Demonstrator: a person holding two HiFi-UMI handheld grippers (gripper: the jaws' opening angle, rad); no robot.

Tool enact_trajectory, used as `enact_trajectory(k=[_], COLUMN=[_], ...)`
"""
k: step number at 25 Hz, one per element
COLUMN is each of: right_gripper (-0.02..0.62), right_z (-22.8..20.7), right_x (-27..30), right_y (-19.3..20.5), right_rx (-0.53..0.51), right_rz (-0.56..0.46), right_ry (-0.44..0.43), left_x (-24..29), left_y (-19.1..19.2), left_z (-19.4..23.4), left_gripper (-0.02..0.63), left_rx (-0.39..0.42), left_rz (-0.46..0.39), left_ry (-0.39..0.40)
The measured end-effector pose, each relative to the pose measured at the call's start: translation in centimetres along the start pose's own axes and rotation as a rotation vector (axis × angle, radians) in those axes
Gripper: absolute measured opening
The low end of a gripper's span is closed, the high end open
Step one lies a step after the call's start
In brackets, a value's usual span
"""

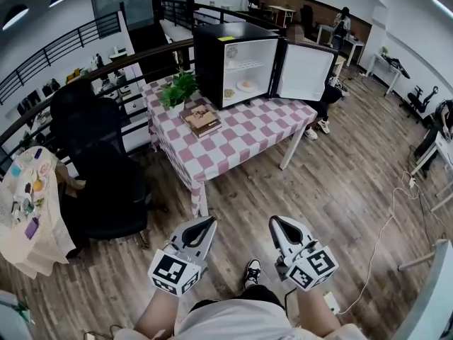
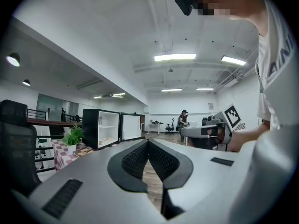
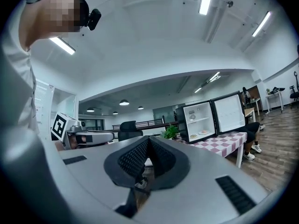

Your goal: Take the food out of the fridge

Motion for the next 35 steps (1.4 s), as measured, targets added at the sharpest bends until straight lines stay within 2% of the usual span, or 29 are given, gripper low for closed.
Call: enact_trajectory(k=[7, 11, 19, 30, 35], right_gripper=[0.020, 0.020, 0.020, 0.020, 0.020], right_z=[-8.1, -14.0, -23.9, -29.3, -31.1], right_x=[2.9, 3.5, 4.8, 6.8, 9.6], right_y=[-4.1, -6.6, -9.7, -11.5, -11.4], right_rx=[0.010, 0.027, 0.037, 0.049, 0.050], right_rz=[-0.005, -0.019, -0.021, -0.019, -0.006], right_ry=[-0.020, -0.014, -0.010, -0.003, 0.006], left_x=[9.2, 15.5, 25.7, 32.2, 34.7], left_y=[-1.7, -2.3, -2.5, -2.7, -1.5], left_z=[2.0, 1.7, 1.3, 3.1, 5.5], left_gripper=[0.003, 0.003, 0.003, 0.003, 0.003], left_rx=[0.024, 0.021, 0.041, 0.031, 0.026], left_rz=[-0.005, -0.007, 0.025, 0.028, 0.020], left_ry=[-0.011, 0.029, 0.035, 0.029, 0.032])
Point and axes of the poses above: the fingertips, and each gripper's own axes: x forward along the fingers, z to its left, y out of its underside, the point moved 3 cm from there along -x, backward along the fingers, and after that the axes turned 12 degrees about x, right-handed, at the moved point
